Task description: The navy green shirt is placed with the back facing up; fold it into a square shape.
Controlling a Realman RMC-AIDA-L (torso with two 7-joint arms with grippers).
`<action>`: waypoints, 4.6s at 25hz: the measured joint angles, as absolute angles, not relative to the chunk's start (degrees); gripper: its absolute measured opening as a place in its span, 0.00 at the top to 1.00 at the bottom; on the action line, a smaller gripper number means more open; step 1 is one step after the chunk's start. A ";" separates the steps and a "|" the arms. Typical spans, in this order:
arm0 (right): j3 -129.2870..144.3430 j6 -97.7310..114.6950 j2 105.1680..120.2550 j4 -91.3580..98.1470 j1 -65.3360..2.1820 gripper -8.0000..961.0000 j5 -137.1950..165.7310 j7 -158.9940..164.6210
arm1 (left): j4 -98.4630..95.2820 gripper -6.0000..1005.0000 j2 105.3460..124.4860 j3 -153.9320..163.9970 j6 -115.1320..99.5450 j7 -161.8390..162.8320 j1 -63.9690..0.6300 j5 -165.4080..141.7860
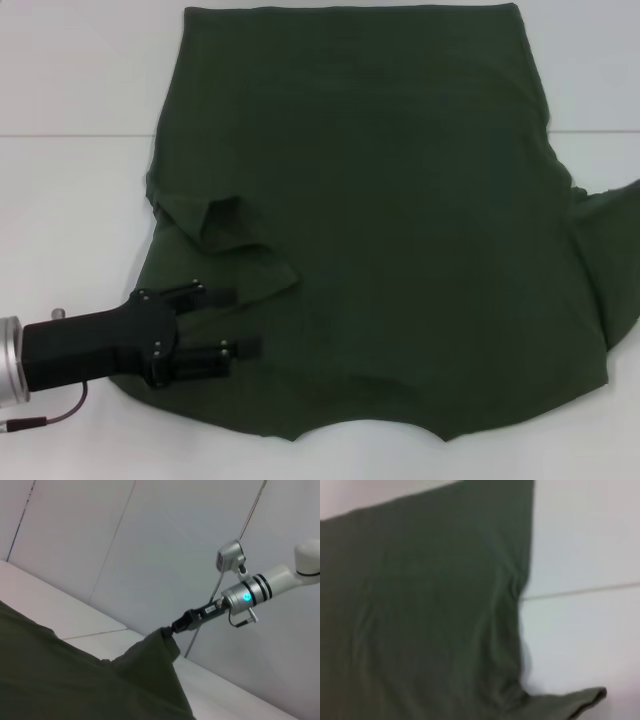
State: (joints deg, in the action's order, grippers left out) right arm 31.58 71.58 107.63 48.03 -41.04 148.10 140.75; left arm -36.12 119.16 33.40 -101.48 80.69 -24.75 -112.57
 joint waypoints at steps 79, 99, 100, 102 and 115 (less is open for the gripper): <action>35.13 95.43 119.69 28.61 -20.22 0.04 117.01 58.15 | -43.13 0.12 112.54 27.14 -91.09 141.66 -27.95 -139.17; 36.32 95.14 119.80 28.13 -20.39 0.04 118.12 50.63 | -38.31 0.12 112.23 28.53 -86.66 143.91 -30.63 -141.14; 36.33 95.14 119.80 28.13 -20.39 0.04 118.11 50.62 | -38.29 0.12 112.31 28.53 -86.61 143.92 -30.66 -141.14; 36.32 95.14 119.79 28.13 -20.39 0.04 118.09 50.61 | -38.28 0.12 112.48 28.55 -86.56 143.93 -30.79 -141.15; 35.93 95.09 119.79 28.12 -20.39 0.04 117.93 50.80 | -34.64 0.12 113.14 30.15 -85.47 143.36 -33.70 -140.77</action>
State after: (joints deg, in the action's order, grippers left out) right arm 35.93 95.09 119.79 28.12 -20.39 117.93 50.80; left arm -34.64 113.14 30.15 -85.47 143.36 -33.70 -140.77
